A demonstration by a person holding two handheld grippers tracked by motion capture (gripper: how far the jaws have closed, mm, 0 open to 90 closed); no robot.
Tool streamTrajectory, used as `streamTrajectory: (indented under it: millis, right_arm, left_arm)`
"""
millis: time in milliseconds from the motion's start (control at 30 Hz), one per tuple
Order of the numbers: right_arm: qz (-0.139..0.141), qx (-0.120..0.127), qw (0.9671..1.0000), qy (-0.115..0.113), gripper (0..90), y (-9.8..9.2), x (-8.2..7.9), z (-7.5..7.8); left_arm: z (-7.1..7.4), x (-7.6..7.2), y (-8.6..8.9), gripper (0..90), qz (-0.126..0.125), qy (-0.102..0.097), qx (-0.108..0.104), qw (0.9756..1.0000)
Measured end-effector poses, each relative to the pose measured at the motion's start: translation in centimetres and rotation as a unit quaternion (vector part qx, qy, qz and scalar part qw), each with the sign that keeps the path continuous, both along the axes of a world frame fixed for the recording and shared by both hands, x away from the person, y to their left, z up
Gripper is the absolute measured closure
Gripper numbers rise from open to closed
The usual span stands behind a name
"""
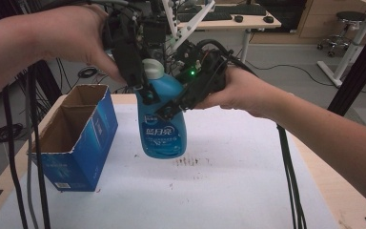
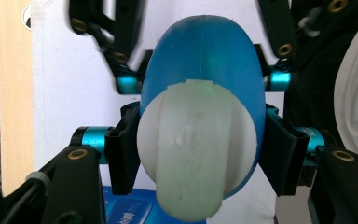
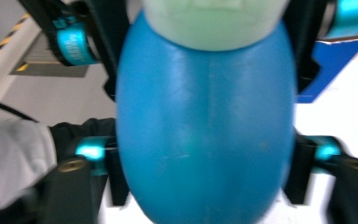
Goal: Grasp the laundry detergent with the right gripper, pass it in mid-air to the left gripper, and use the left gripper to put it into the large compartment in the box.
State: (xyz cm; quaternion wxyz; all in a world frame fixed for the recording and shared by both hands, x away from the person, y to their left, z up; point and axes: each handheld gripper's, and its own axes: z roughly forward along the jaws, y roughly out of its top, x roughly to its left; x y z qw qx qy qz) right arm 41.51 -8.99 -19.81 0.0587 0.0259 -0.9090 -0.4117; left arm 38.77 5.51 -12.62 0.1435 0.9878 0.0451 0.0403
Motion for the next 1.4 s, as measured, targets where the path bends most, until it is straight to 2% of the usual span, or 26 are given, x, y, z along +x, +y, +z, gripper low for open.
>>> streamTrajectory:
  millis: [67,133,200,333,467,567,700,867,933,1000,1067,1100,1133,1167,1233,1267,1300,1333,1400]
  right_arm:
    - [-0.001,0.003,1.0000,0.007,22.0,-0.1,0.0,0.0]
    - [0.002,0.001,0.9999,0.014,21.5,-0.2,0.2,0.0]
    - [-0.014,-0.009,0.9998,0.007,12.8,-0.4,0.3,-0.1]
    - [-0.024,-0.018,0.9995,0.014,12.8,-0.7,0.8,-0.3]
    - [-0.037,-0.016,0.9991,0.013,12.7,-1.3,1.3,-0.3]
    - [-0.051,-0.027,0.9983,0.007,12.8,-2.0,1.8,-0.4]
    - [-0.076,-0.040,0.9963,0.002,12.8,-3.6,2.5,-0.6]
    - [-0.112,-0.043,0.9927,0.003,12.8,-6.3,3.3,-0.6]
    - [-0.129,-0.050,0.9904,-0.001,12.8,-7.5,3.6,-0.8]
    - [-0.143,-0.054,0.9882,0.005,12.8,-8.8,3.8,-1.1]
    - [-0.150,-0.056,0.9871,0.005,12.8,-9.4,3.8,-1.2]
    - [-0.150,-0.056,0.9871,0.005,12.8,-9.4,3.8,-1.2]
    - [-0.150,-0.056,0.9871,0.005,12.8,-9.4,3.8,-1.2]
    - [-0.187,-0.055,0.9808,0.014,12.8,-12.6,4.3,-1.6]
    - [-0.198,-0.055,0.9784,0.017,12.8,-13.5,4.4,-1.7]
    - [-0.198,-0.055,0.9784,0.017,12.8,-13.5,4.4,-1.7]
    - [-0.205,-0.053,0.9771,0.019,12.8,-14.2,4.5,-1.8]
    - [-0.218,-0.055,0.9743,0.019,12.8,-15.1,4.6,-2.0]
    - [-0.230,-0.054,0.9714,0.023,12.8,-16.0,4.8,-2.2]
  left_arm:
    - [0.0,0.0,0.2,38.7,0.005,-0.001,0.004,1.0000]
    - [-0.1,0.2,0.4,38.7,0.014,-0.002,0.008,0.9999]
    - [-0.1,0.2,0.7,38.7,0.019,-0.002,0.009,0.9998]
    - [-0.1,0.2,0.9,38.7,0.024,0.000,0.009,0.9997]
    - [0.1,0.1,1.1,38.7,0.027,0.001,0.004,0.9996]
    - [0.3,0.0,1.5,38.7,0.031,0.002,-0.001,0.9995]
    - [0.7,-0.1,2.2,38.7,0.041,0.002,-0.012,0.9991]
    - [1.2,-0.2,3.5,38.7,0.063,-0.003,-0.020,0.9978]
    - [1.6,-0.2,4.3,38.7,0.077,-0.006,-0.024,0.9967]
    - [1.9,-0.1,5.1,38.7,0.101,-0.008,-0.034,0.9943]
    - [1.9,-0.1,5.1,38.7,0.101,-0.008,-0.034,0.9943]
    - [2.7,0.1,6.7,38.7,0.133,-0.018,-0.039,0.9903]
    - [2.7,0.1,6.7,38.7,0.133,-0.018,-0.039,0.9903]
    - [3.2,0.2,8.0,38.7,0.154,-0.026,-0.042,0.9869]
    - [3.6,0.2,8.9,38.8,0.175,-0.030,-0.046,0.9831]
    - [3.6,0.2,8.9,38.8,0.175,-0.030,-0.046,0.9831]
    - [4.0,0.2,10.0,38.8,0.195,-0.034,-0.051,0.9790]
    - [4.2,0.1,10.4,38.8,0.203,-0.036,-0.052,0.9770]
    - [4.5,0.1,11.6,38.8,0.229,-0.039,-0.060,0.9707]
